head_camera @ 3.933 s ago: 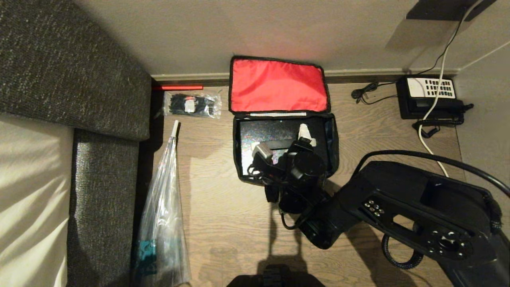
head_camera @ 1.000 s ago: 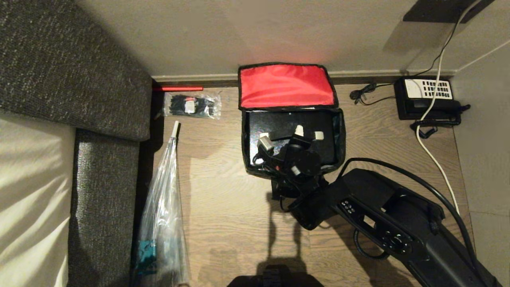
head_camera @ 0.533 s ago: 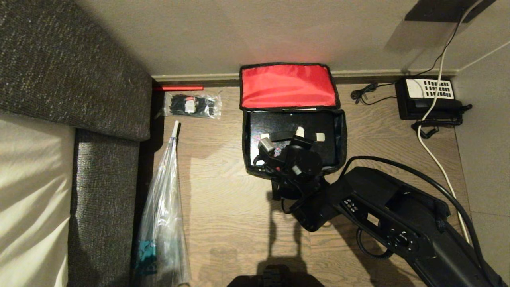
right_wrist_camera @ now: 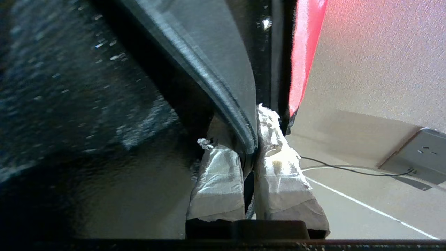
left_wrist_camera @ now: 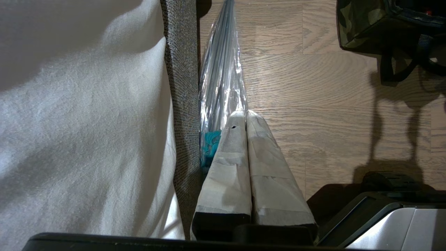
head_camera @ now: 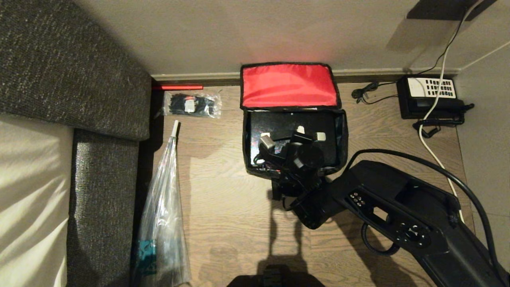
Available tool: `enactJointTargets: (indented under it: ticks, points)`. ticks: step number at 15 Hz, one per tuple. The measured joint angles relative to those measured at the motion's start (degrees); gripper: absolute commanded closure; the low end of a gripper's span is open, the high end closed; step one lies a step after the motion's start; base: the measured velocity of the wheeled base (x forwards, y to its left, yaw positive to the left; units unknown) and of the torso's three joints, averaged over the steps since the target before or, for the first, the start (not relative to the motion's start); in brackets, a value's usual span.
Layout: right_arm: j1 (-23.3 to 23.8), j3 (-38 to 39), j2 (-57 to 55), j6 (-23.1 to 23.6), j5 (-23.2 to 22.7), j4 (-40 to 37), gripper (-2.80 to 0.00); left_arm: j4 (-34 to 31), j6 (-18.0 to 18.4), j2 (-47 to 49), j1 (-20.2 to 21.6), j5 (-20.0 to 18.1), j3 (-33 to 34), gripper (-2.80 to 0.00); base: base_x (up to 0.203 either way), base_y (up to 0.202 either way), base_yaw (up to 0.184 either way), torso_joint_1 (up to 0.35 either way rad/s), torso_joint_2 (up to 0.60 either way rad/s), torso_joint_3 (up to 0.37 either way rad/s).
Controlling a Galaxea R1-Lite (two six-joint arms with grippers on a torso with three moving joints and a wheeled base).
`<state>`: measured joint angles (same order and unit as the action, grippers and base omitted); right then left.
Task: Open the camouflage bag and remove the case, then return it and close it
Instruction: Lift the black box
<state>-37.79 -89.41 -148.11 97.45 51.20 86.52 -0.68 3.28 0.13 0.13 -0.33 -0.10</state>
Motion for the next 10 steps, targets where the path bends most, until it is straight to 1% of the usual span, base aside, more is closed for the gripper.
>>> enactJointTargets:
  ticks: [4,10]
  points:
    - [-1.68,2.94,3.33,0.11,0.45,0.09,0.0,-0.02,-0.04,-0.11,0.0,-0.02,0.0,0.0,0.0,0.0,0.0,0.0,0.0,0.0]
    - [-2.21,7.42,8.89,1.37,0.65,0.22,0.0,-0.02,-0.04,-0.11,0.02,-0.02,0.0,0.0,0.0,0.0,0.0,0.0,0.0,0.0]
